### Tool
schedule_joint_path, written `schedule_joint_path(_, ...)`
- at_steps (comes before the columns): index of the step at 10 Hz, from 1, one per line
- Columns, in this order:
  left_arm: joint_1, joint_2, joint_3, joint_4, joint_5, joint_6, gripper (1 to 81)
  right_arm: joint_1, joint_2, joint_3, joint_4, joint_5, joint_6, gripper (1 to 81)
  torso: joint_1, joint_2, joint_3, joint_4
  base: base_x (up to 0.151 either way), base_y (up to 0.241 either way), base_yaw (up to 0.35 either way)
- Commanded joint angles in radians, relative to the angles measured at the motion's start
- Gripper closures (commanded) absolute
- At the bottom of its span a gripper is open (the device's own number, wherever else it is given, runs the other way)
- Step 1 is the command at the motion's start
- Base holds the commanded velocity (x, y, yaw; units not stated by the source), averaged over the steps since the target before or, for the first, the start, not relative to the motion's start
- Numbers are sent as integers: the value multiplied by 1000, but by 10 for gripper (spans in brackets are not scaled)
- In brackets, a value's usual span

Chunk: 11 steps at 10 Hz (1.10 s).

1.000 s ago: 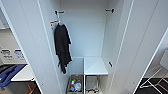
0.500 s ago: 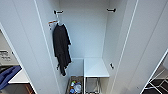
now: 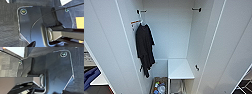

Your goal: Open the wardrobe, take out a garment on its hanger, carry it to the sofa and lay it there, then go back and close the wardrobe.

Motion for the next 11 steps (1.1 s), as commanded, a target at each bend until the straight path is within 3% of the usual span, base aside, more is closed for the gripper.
schedule_joint_path(1, -24, -20, 9, -4, 55, -6, 10, 30, -24, 2, 3, -56, 5, 10, 0, 0, 0, 0, 0, 0, 0)
schedule_joint_path(3, -32, -80, 72, -4, 55, -6, 10, 50, -81, 40, 34, -51, 6, 10, 0, 0, 0, 0, 0, 0, 0)
schedule_joint_path(8, -121, -437, 405, -27, 12, -55, 10, 175, -441, 367, 128, 9, 14, 10, 0, 0, 0, 0, 0, 0, 0)
schedule_joint_path(11, -185, -651, 531, -31, -52, -111, 10, 257, -608, 428, 166, 64, 44, 10, 0, 0, 0, 0, 0, 0, 0)
